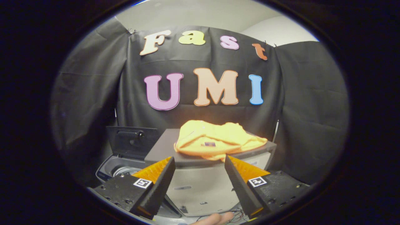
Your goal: Put the clothes into the washing machine and then close the washing machine lid.
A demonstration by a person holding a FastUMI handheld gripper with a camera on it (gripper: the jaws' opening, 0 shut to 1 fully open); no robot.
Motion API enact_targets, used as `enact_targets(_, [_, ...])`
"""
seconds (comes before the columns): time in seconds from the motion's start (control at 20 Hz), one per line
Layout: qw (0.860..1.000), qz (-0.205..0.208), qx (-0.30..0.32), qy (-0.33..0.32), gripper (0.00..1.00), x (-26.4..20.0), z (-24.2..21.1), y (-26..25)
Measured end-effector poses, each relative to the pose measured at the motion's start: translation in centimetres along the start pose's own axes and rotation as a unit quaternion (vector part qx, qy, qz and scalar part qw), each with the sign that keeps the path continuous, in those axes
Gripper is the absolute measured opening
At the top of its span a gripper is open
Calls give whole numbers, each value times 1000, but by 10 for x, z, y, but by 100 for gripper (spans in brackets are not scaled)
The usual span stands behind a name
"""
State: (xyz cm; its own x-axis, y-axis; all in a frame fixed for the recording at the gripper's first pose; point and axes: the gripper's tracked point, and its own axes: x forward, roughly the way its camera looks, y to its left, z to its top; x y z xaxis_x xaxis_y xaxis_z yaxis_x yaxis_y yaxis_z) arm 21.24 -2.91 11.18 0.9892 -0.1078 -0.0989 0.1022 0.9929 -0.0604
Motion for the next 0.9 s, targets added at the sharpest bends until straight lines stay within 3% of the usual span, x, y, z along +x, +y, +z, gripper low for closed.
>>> enact_targets(0.2, [1000,-15,25,-4,97,71,36,-15])
enact_targets(0.35, [998,-53,40,15,97,120,44,-38])
enact_targets(0.45, [996,-64,36,54,97,146,28,-47])
enact_targets(0.6, [994,-32,22,105,97,175,1,-34])
enact_targets(0.7, [990,-37,34,132,96,193,-13,-36])
enact_targets(0.8, [975,-35,34,219,95,194,-51,-36])
enact_targets(0.85, [971,-28,58,229,97,190,-54,-34])
enact_targets(0.9, [977,-25,76,199,98,194,-45,-35])
